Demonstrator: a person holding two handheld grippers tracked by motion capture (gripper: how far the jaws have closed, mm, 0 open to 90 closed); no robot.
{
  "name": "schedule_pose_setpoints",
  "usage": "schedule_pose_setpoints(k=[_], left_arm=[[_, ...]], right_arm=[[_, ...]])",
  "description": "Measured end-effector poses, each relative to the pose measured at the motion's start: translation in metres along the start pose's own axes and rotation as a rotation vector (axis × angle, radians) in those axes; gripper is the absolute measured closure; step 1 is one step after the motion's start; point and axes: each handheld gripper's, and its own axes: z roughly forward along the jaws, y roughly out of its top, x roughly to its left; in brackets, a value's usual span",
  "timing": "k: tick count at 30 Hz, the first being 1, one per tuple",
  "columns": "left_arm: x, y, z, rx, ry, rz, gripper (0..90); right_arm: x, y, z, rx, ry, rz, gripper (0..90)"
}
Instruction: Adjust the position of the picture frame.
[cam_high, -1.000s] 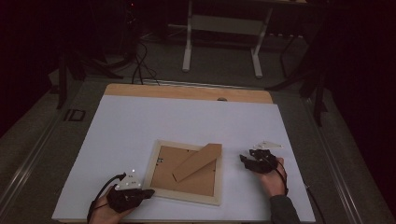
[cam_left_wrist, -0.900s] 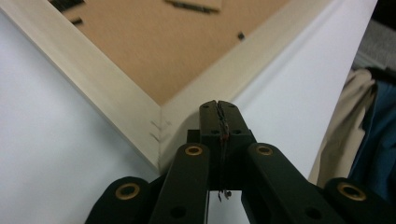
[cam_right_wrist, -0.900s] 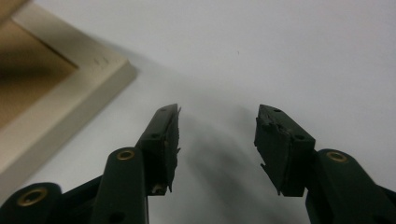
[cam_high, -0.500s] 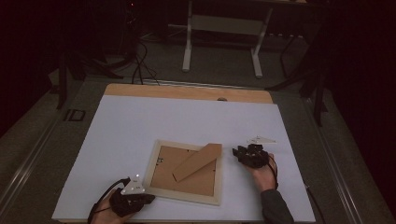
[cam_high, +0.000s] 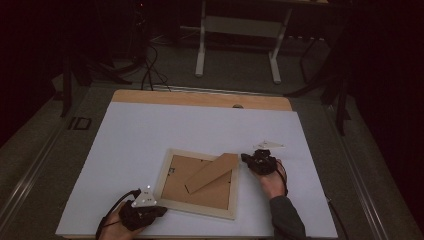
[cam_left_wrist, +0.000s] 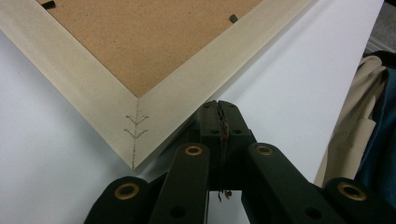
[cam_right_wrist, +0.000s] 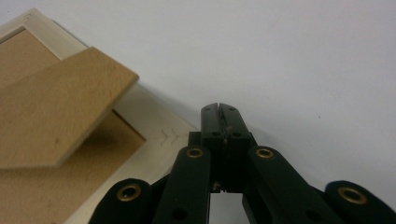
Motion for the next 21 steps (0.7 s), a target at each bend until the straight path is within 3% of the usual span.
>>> schedule_pose_setpoints(k=[11, 15, 21], left_arm=[[0.002, 0.004, 0.003, -0.002, 0.02, -0.016, 90.0], [0.0, 0.008, 0.006, 0.006, 0.045, -0.021, 90.0], [0.003, 0.011, 0.009, -0.003, 0.043, -0.041, 90.0]], right_arm=[[-0.001, 0.004, 0.013, 0.042, -0.01, -0.026, 89.7], [-0.003, 0.006, 0.017, 0.062, -0.009, -0.045, 89.7], [-0.003, 0.008, 0.02, 0.075, -0.005, -0.066, 89.6]])
